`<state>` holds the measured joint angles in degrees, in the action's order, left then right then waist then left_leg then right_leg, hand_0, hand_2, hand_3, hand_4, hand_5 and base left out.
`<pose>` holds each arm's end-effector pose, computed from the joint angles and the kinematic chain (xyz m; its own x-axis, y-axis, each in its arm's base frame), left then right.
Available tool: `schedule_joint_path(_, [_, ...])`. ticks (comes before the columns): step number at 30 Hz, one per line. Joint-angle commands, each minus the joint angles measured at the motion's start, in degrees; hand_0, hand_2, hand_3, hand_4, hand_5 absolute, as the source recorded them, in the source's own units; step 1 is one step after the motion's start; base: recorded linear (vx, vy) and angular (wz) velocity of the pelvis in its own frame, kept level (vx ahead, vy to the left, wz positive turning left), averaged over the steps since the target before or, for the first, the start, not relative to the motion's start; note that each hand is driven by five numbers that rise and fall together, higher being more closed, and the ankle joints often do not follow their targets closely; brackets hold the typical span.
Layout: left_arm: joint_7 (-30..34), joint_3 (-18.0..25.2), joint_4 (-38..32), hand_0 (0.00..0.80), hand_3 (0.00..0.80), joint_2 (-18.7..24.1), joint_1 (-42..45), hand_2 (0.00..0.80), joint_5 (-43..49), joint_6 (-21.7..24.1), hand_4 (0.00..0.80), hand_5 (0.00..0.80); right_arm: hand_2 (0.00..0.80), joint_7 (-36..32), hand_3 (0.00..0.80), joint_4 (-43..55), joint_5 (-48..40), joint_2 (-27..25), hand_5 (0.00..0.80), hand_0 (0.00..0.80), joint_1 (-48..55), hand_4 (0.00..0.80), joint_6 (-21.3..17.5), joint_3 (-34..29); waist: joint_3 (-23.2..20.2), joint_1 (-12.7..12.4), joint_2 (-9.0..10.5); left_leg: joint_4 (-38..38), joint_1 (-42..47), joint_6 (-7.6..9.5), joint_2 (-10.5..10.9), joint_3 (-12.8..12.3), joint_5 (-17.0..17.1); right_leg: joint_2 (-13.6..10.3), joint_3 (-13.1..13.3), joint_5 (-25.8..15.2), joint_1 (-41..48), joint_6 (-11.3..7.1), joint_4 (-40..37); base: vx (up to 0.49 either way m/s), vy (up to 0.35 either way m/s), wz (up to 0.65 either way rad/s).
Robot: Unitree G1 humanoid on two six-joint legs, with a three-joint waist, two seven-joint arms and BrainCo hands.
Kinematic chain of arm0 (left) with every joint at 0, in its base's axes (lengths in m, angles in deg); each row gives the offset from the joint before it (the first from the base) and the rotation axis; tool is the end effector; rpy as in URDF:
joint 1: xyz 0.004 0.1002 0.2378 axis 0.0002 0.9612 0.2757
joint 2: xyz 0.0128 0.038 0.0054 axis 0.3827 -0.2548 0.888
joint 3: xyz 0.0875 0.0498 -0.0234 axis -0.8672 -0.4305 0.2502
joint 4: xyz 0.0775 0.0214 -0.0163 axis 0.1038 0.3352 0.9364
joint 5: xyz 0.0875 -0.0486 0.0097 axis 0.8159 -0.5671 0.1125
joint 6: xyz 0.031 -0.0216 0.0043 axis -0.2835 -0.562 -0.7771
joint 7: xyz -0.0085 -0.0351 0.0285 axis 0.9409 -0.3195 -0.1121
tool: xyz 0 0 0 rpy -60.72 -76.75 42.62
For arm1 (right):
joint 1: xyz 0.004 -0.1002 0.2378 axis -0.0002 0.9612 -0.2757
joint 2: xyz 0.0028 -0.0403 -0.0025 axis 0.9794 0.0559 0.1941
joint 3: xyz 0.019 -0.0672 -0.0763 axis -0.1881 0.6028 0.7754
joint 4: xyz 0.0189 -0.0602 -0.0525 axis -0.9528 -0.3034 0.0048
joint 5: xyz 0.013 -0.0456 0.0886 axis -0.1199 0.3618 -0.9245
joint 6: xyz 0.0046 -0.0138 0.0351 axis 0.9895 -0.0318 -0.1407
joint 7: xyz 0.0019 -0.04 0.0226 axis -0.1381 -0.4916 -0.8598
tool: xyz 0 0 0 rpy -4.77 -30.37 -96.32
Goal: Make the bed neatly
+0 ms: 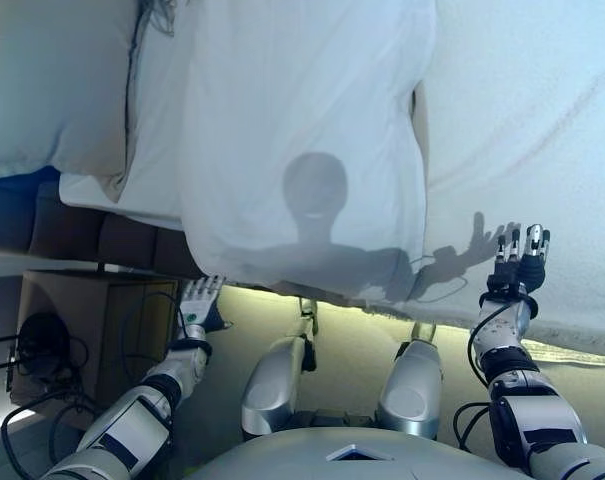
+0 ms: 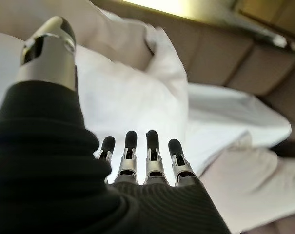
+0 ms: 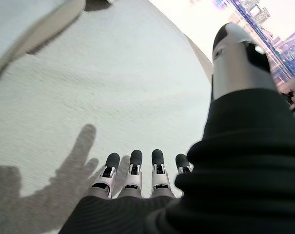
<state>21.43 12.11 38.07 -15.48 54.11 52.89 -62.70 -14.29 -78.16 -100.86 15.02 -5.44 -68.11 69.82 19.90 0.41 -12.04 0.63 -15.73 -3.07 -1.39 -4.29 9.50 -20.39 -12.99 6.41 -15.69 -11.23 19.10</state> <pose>0.1572 0.2075 -0.0871 0.9649 0.0355 -0.2600 0.2501 0.1760 0.9521 0.2215 -0.2813 -0.0017 0.8068 -0.5822 -0.1008 0.4554 0.5040 0.7339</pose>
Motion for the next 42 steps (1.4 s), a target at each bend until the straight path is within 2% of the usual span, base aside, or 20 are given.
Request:
schedule_joint_path(1, [-1.5,3.0,0.2,0.000,0.000,1.5,-3.0,0.000,-6.3,3.4,0.000,0.000,0.000,0.7,0.000,4.3,1.5,-0.1,0.000,0.000,0.2,0.000,-2.8,-1.9,0.0,-1.2,2.96,-5.6,0.3,-4.11,-5.9,1.9,-4.5,-5.0,1.7,-10.5,-0.1,-2.57,-7.8,0.011,-0.074,0.00])
schedule_joint_path(6, [-0.5,8.3,-3.7,0.000,0.000,3.7,-2.3,0.000,-14.7,11.8,0.000,0.000,0.000,-0.9,0.000,4.2,-1.0,0.9,0.000,0.000,2.6,0.000,-3.4,-2.4,-1.2,-1.9,3.91,-5.8,1.9,-4.01,-6.3,1.8,-5.1,-4.3,0.9,-10.4,2.1,-2.14,-8.4,0.018,-0.104,0.02])
schedule_joint_path(10, [9.8,13.4,-9.3,0.000,0.000,3.9,-1.1,0.000,-28.9,19.3,0.000,0.000,0.000,-1.3,0.000,3.9,0.0,2.1,0.000,0.000,5.1,0.000,-3.0,-3.7,-4.0,-2.6,4.65,-5.4,4.3,-3.89,-6.8,1.9,-5.6,-3.7,0.1,-10.2,5.0,-1.83,-9.4,0.085,-0.102,0.09])
schedule_joint_path(13, [21.1,17.3,-13.1,0.000,0.000,2.8,1.0,0.000,-40.8,21.9,0.000,0.000,0.000,-0.2,0.000,3.5,3.3,2.9,0.000,0.000,7.0,0.000,-1.4,-4.9,-6.9,-3.2,5.50,-3.3,7.5,-3.88,-7.5,1.3,-5.6,-2.5,-0.8,-10.1,8.9,-1.71,-11.6,0.152,-0.124,-0.02])
schedule_joint_path(14, [27.7,18.9,-15.0,0.000,0.000,2.1,2.1,0.000,-46.6,22.4,0.000,0.000,0.000,0.1,0.000,3.6,4.7,3.4,0.000,0.000,7.9,0.000,-0.5,-5.1,-7.8,-3.5,5.94,-2.2,9.2,-3.95,-8.0,1.0,-5.6,-2.0,-1.2,-9.9,10.6,-1.67,-12.3,0.130,-0.142,0.00])
schedule_joint_path(19, [44.5,22.9,-22.3,0.000,0.000,0.7,6.0,0.000,-60.1,19.1,0.000,0.000,0.000,2.2,0.000,5.8,10.1,5.4,0.000,0.000,10.6,0.000,1.4,-5.6,-11.6,-4.8,8.14,-0.1,11.9,-4.06,-9.2,0.6,-4.7,0.2,-2.4,-10.6,14.3,-1.33,-15.1,0.105,-0.173,0.04])
schedule_joint_path(24, [51.6,27.8,-28.6,0.000,0.000,1.3,9.8,0.000,-67.0,15.3,0.000,0.000,0.000,2.3,0.000,7.5,16.1,5.8,0.000,0.000,12.8,0.000,4.5,-4.5,-14.6,-5.7,9.89,0.9,14.7,-4.09,-10.1,-0.5,-4.7,2.0,-2.9,-10.8,17.5,-1.09,-17.6,0.066,-0.118,0.08])
schedule_joint_path(26, [53.1,29.2,-30.6,0.000,0.000,1.9,11.0,0.000,-69.5,14.1,0.000,0.000,0.000,4.2,0.000,8.1,20.4,5.7,0.000,0.000,13.8,0.000,5.8,-3.8,-15.3,-6.1,10.36,1.2,15.4,-3.99,-10.1,-0.7,-4.7,2.3,-3.0,-10.9,18.2,-0.97,-18.1,0.020,-0.092,-0.04])
schedule_joint_path(30, [55.3,31.8,-32.6,0.000,0.000,2.0,12.7,0.000,-72.0,11.8,0.000,0.000,0.000,5.2,0.000,8.5,23.5,5.7,0.000,0.000,14.8,0.000,7.0,-2.2,-16.3,-6.5,10.97,1.3,16.4,-3.84,-10.2,-0.9,-4.7,3.1,-2.9,-10.8,19.3,-0.66,-18.8,-0.002,-0.052,-0.02])
schedule_joint_path(34, [56.9,38.6,-37.0,0.000,0.000,2.6,16.2,0.000,-72.0,9.4,0.000,0.000,0.000,1.3,0.000,13.7,25.8,5.5,0.000,0.000,21.3,0.000,10.2,-3.4,-16.5,-5.7,12.30,0.4,16.1,-3.75,-10.3,-1.7,-5.5,3.8,-2.1,-11.0,19.0,-0.60,-19.5,-0.066,-0.065,0.00])
schedule_joint_path(38, [55.2,39.7,-41.0,0.000,0.000,2.4,19.3,0.000,-69.7,9.2,0.000,0.000,0.000,0.4,0.000,18.8,26.9,6.2,0.000,0.000,25.2,0.000,11.3,-2.6,-16.8,-4.9,13.46,0.5,16.9,-3.57,-10.5,-2.5,-5.9,4.6,-1.6,-11.3,19.0,-0.50,-20.6,-0.024,-0.054,-0.04])
schedule_joint_path(42, [54.4,39.3,-41.5,0.000,0.000,1.8,20.4,0.000,-69.2,9.2,0.000,0.000,0.000,0.6,0.000,20.3,27.6,7.2,0.000,0.000,26.2,0.000,11.9,-1.0,-17.0,-4.9,13.64,0.2,17.2,-3.79,-10.8,-2.7,-6.1,5.0,-1.3,-11.5,19.1,-0.33,-20.9,0.002,-0.017,-0.13])
